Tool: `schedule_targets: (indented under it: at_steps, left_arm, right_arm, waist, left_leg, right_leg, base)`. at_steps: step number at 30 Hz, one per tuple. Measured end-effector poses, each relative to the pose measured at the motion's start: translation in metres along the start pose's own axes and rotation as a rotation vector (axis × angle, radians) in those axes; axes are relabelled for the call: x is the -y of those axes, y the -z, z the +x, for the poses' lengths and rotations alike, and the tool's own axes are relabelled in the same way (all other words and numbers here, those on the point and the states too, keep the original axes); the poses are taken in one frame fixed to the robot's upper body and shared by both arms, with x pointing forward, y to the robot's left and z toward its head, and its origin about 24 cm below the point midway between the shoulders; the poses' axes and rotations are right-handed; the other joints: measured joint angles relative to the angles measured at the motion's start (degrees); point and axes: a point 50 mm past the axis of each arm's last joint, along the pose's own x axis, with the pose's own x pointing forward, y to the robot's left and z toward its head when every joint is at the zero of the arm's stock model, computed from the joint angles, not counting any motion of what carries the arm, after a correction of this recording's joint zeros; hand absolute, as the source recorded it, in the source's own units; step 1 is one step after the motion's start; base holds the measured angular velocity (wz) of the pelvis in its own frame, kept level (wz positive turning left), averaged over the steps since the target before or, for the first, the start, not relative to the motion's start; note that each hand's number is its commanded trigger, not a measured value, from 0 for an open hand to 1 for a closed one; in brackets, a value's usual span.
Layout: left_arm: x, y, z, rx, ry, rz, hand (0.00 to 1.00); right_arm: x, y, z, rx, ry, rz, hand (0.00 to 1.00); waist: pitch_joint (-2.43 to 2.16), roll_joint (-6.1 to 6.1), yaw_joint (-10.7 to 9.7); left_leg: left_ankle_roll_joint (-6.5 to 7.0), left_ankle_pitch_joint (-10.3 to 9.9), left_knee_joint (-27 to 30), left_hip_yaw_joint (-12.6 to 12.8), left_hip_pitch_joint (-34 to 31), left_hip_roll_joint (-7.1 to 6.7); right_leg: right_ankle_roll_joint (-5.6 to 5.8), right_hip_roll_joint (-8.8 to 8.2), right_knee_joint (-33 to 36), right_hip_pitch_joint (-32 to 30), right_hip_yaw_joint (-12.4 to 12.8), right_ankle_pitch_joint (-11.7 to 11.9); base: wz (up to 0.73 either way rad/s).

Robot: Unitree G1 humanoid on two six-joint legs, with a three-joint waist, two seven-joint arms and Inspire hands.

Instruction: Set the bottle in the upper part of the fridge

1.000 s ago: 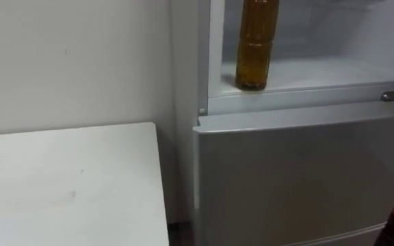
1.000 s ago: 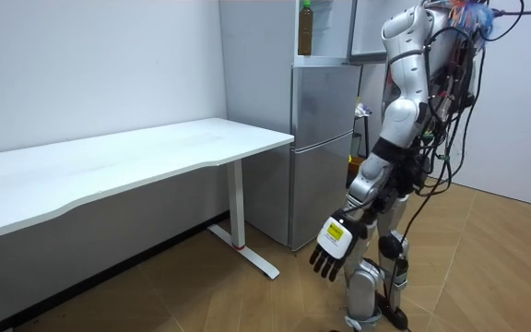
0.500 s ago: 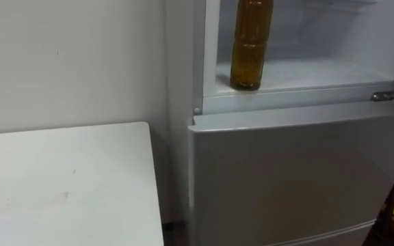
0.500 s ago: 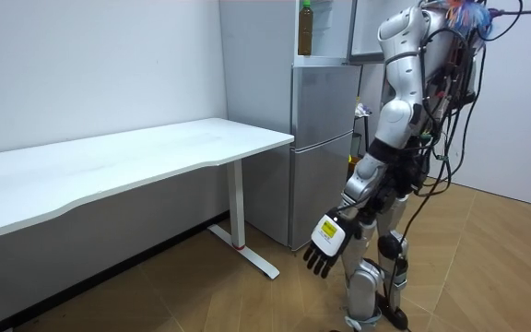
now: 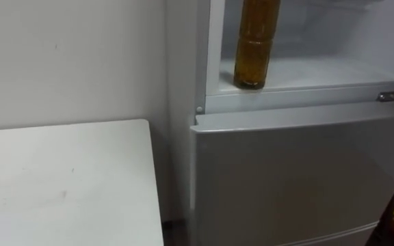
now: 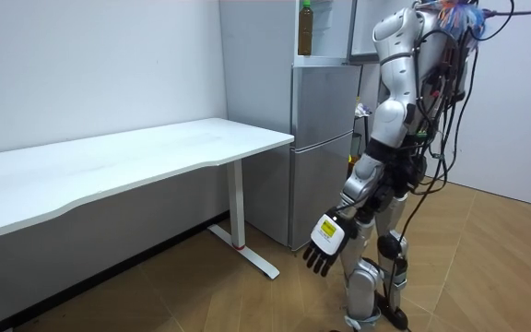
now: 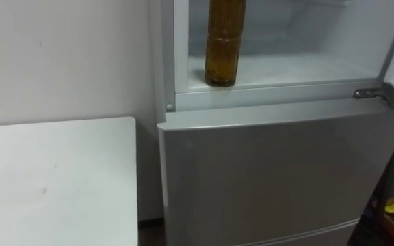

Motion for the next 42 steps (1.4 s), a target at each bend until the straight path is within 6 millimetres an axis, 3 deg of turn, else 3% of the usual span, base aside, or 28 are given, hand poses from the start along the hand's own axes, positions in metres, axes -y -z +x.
schedule_targets:
  at_steps: [10, 21, 34, 39, 42]
  left_arm:
    - [0.001, -0.005, 0.001, 0.020, 0.023, -0.006, 0.00]
    - [0.000, -0.004, 0.001, 0.020, 0.017, -0.016, 0.00]
    - [-0.002, -0.005, 0.002, 0.018, 0.009, -0.015, 0.00]
    - [-0.003, -0.006, 0.003, 0.021, 0.008, -0.012, 0.00]
    - [-0.003, -0.008, 0.003, 0.025, 0.008, -0.012, 0.00]
  right_arm:
    - [-0.002, -0.002, -0.001, 0.004, -0.011, 0.013, 0.00]
    - [-0.007, -0.002, -0.006, -0.008, -0.081, -0.009, 0.00]
    - [-0.022, -0.010, -0.018, 0.098, -0.205, -0.061, 0.00]
    - [-0.028, -0.010, -0.025, 0.090, -0.266, -0.051, 0.00]
    - [-0.032, -0.009, -0.028, 0.084, -0.310, -0.047, 0.00]
  waist:
    - [0.14, 0.14, 1.53]
    - [0.32, -0.16, 1.68]
    - [0.44, -0.91, 3.65]
    - [0.38, -0.89, 4.53]
    - [0.12, -0.50, 4.98]
  left_leg:
    - [0.01, 0.00, -0.66, 0.04, 1.28, -0.61]
    - [0.00, 0.00, -0.65, 0.36, 1.37, -0.51]
    - [0.00, 0.00, -0.65, 0.62, 1.16, -0.40]
    - [0.00, -0.01, -0.66, 0.62, 0.84, -0.35]
    - [0.00, -0.01, -0.66, 0.61, 0.74, -0.35]
  right_leg:
    - [0.38, -0.79, 2.17, -0.33, 0.37, -1.43]
    - [0.23, -0.77, 2.49, -0.44, 0.32, -1.55]
    - [0.08, -0.49, 2.63, -1.25, 1.36, -1.54]
    - [0.14, -0.36, 1.65, -1.08, 1.35, -0.94]
    - [0.16, -0.36, 1.60, -1.10, 1.24, -0.93]
  base:
    - [0.01]
    - [0.00]
    - [-0.04]
    - [0.00]
    - [0.00]
